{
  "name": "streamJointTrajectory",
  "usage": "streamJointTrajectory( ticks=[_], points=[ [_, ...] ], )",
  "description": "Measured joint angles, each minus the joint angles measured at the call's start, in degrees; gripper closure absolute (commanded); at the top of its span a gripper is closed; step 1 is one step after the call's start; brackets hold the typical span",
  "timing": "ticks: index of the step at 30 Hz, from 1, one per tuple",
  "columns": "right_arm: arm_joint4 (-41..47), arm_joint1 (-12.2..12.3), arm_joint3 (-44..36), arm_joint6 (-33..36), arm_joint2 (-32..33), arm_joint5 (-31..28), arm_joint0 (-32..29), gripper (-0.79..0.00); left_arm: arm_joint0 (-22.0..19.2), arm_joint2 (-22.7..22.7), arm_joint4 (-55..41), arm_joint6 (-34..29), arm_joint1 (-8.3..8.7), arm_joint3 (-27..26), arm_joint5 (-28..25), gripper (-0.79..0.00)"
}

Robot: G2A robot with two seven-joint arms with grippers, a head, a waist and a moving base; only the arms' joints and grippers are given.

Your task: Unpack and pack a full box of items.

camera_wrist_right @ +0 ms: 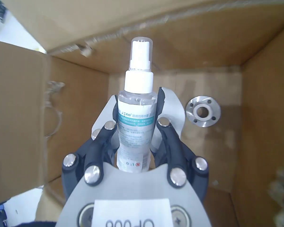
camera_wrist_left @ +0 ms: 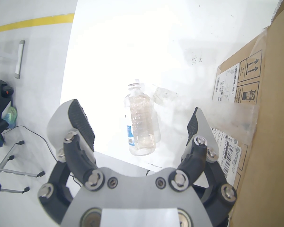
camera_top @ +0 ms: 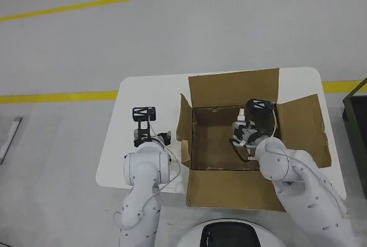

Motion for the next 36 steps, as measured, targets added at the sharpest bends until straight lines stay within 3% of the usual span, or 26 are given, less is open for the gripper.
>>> streamJointTrajectory(
  ticks=[4, 8, 19, 23, 26, 31, 36],
  points=[
    [4.0, 0.8, -5.1, -2.1, 6.2, -7.0, -6.0, 0.000, 0.0, 0.0, 0.0, 0.0, 0.00, 0.0, 0.0, -0.785],
    [8.9, 1.1, -5.4, -3.5, 9.0, -12.0, -9.0, 0.000, 0.0, 0.0, 0.0, 0.0, 0.00, 0.0, 0.0, -0.785],
    [9.2, 1.0, -5.4, -3.7, 8.9, -12.1, -9.0, 0.000, 0.0, 0.0, 0.0, 0.0, 0.00, 0.0, 0.0, -0.785],
    [16.7, 0.9, -8.1, -7.9, 12.0, -13.2, -9.7, 0.000, 0.0, 0.0, 0.0, 0.0, 0.00, 0.0, 0.0, -0.785],
    [26.5, 1.0, -11.0, -10.3, 18.6, -15.0, -10.9, 0.000, 0.0, 0.0, 0.0, 0.0, 0.00, 0.0, 0.0, -0.785],
    [42.6, 1.4, -13.7, -12.5, 35.3, -19.5, -15.2, 0.000, 0.0, 0.0, 0.0, 0.0, 0.00, 0.0, 0.0, -0.785],
    [44.2, 2.3, -13.6, -10.8, 51.8, -24.2, -21.8, 0.000, 0.0, 0.0, 0.0, 0.0, 0.00, 0.0, 0.0, -0.785]
  ],
)
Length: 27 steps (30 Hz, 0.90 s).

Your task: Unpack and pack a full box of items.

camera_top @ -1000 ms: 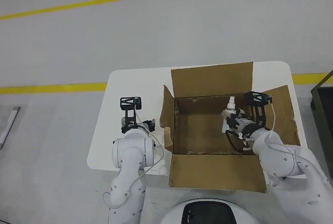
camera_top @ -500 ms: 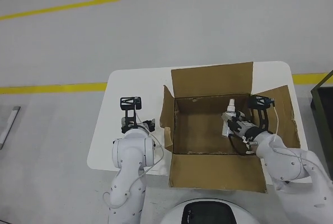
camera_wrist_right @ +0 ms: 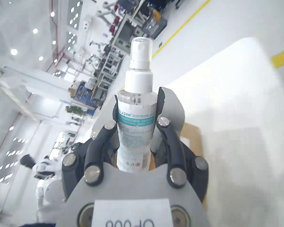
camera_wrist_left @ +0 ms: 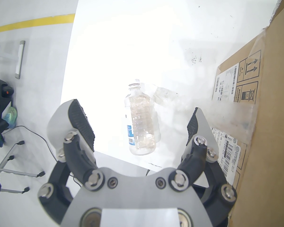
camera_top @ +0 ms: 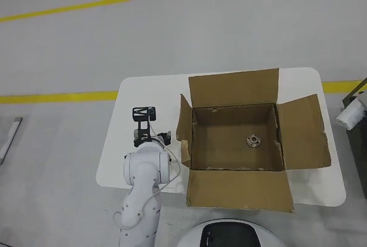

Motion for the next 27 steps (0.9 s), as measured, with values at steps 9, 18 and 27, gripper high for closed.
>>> streamJointTrajectory(
  ticks=[9, 18, 27],
  points=[
    [-19.4, 1.2, 3.7, 5.5, 1.6, -5.0, -10.0, 0.000, 0.0, 0.0, 0.0, 0.0, 0.00, 0.0, 0.0, -0.785],
    [-48.8, 1.7, 4.6, 6.0, -15.4, -3.1, -9.2, 0.000, 0.0, 0.0, 0.0, 0.0, 0.00, 0.0, 0.0, -0.785],
    [-54.5, 2.0, 9.8, 7.8, -21.8, -3.7, -6.7, 0.000, 0.0, 0.0, 0.0, 0.0, 0.00, 0.0, 0.0, -0.785]
  ],
)
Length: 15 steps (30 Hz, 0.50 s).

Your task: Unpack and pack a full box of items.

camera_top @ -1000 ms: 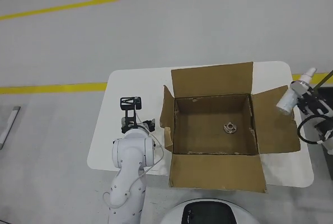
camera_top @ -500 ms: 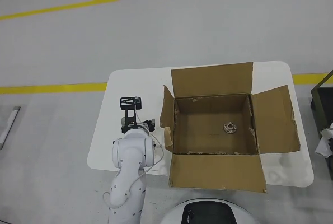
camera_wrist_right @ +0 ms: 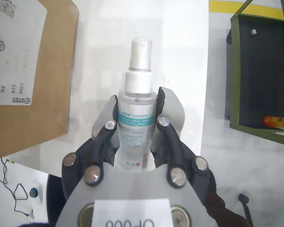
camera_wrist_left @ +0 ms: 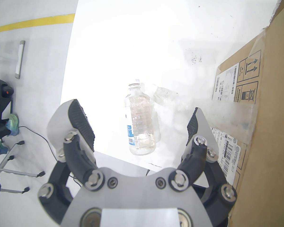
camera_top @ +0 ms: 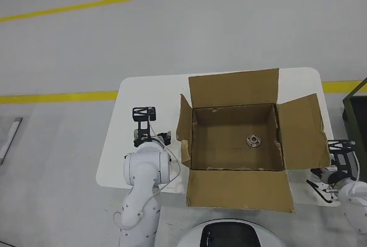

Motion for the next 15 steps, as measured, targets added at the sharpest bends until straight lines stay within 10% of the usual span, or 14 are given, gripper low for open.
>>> streamJointTrajectory(
  ticks=[6, 15],
  points=[
    [-1.3, 0.2, 2.0, 1.0, -1.0, 0.4, 0.9, -0.265, 0.0, 0.0, 0.0, 0.0, 0.00, 0.0, 0.0, -0.785],
    [-1.6, 0.5, 2.5, 2.0, -1.2, 0.6, 1.7, -0.391, 0.0, 0.0, 0.0, 0.0, 0.00, 0.0, 0.0, -0.785]
  ],
)
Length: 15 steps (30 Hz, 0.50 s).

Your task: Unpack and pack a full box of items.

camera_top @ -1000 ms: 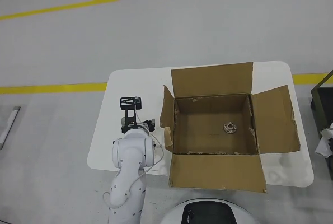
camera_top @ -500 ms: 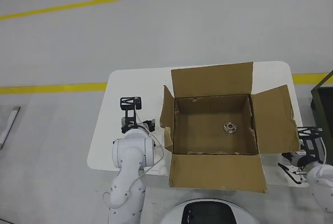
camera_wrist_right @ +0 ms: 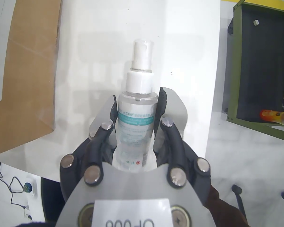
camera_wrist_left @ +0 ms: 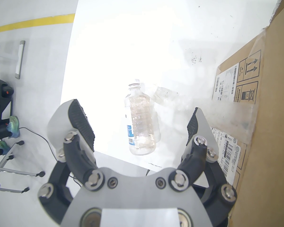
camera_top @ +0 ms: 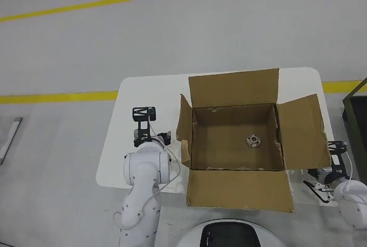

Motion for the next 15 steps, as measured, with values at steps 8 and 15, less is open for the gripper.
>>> streamJointTrajectory(
  ticks=[8, 15],
  points=[
    [1.2, 0.2, -1.4, 0.0, 1.8, 1.6, 0.6, -0.465, 0.0, 0.0, 0.0, 0.0, 0.00, 0.0, 0.0, -0.785],
    [12.4, -0.2, -10.2, -5.6, 13.0, 13.4, 2.1, 0.000, 0.0, 0.0, 0.0, 0.0, 0.00, 0.0, 0.0, -0.785]
  ],
)
